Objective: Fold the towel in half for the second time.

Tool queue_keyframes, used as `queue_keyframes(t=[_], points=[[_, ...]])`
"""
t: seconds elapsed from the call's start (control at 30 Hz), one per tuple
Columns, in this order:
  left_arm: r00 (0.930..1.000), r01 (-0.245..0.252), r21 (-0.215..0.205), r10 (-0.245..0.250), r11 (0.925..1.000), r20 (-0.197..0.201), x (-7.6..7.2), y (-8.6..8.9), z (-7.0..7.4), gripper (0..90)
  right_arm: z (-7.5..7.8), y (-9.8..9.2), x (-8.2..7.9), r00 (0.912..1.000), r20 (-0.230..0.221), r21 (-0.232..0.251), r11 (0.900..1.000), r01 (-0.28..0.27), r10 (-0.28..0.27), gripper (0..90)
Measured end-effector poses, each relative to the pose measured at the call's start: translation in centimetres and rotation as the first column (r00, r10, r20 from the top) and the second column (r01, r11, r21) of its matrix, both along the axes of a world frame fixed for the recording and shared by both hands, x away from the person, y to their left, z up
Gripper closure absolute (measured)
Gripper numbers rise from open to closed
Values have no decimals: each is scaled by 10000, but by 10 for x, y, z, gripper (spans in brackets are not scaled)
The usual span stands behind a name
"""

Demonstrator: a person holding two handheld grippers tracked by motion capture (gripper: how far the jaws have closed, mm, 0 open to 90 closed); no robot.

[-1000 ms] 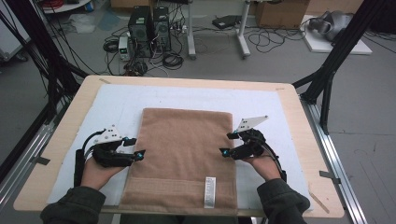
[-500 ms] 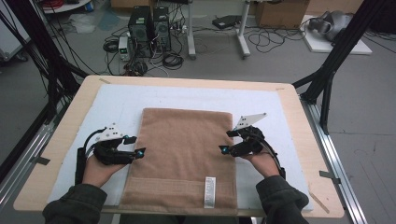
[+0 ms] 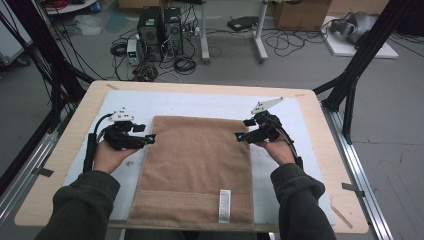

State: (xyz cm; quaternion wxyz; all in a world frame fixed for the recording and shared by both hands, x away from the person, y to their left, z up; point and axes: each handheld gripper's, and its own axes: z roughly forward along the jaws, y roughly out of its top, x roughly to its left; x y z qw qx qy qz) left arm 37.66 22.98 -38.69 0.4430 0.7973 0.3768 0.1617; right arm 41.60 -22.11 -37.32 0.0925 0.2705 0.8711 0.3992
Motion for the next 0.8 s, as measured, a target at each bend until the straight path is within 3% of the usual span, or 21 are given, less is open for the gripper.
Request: queue_keyframes(t=[0.07,0.17,0.4,0.47,0.53,0.6,0.7,0.8], points=[[9993,-363,-97,362,9993,-135,10,5,-8,400,-5,-1,8,9998,-22,-104,9997,209,-210,313],[9945,-828,-127,818,9965,-659,22,9,-22,402,-17,-2,17,9984,-176,-309,9981,539,-544,319],[9876,-1249,433,1283,9912,-900,38,6,-43,444,-42,-6,36,9891,-297,-777,9869,1415,-1441,331],[9855,-1236,273,1260,9920,-1137,41,5,-48,473,-48,-8,39,9866,-349,-818,9843,1562,-1595,346],[9813,-1185,498,1246,9917,-1465,44,2,-54,500,-55,-11,43,9831,-522,-1055,9799,1694,-1756,349],[9826,-1132,638,1213,9915,-1409,43,-1,-56,513,-62,-12,45,9801,-1054,-978,9826,1579,-1680,390],[9814,-1217,619,1294,9906,-1415,44,-1,-56,576,-67,-13,40,9842,-979,-540,9883,1428,-1475,503],[9855,-909,537,976,9944,-1388,42,-5,-56,741,-67,-14,40,9841,-1254,-271,9920,1231,-1256,646]])
